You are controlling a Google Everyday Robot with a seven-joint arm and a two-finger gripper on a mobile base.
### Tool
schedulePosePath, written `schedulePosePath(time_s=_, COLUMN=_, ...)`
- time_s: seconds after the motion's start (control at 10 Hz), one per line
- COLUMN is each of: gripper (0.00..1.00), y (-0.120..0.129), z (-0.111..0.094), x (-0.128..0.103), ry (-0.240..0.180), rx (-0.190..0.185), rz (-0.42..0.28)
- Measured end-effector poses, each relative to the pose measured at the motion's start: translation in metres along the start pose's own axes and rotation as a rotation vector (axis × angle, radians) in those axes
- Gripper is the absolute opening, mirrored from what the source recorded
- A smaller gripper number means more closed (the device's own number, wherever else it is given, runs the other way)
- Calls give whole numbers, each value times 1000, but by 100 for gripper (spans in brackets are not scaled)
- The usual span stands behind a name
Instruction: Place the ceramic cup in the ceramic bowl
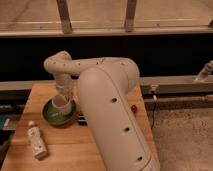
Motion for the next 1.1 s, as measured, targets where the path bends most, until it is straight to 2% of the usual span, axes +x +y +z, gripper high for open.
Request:
schedulePosePath(time_s=0.1, gripper=2, y=0, z=5, x=-1, ry=10, rx=-8, rz=-6)
schedulePosePath(time_s=0.5, gripper=43, y=4, z=14, x=-2, ry=22, rx=-45, rz=-20)
schedulePosePath(time_s=0.7, gripper=60, y=5, z=15, x=-4, ry=20, rx=-58, rz=-25)
schedulePosePath(time_s=0.8, gripper=73, y=7, z=16, x=-5, ry=18, rx=-64, rz=-30)
schedulePosePath(time_s=0.9, gripper=78, y=9, z=16, x=-6, ry=18, rx=-68, rz=-33)
schedulePosePath(time_s=1.1, gripper=79, y=13, z=16, x=-8, ry=15, rx=-73, rz=-41)
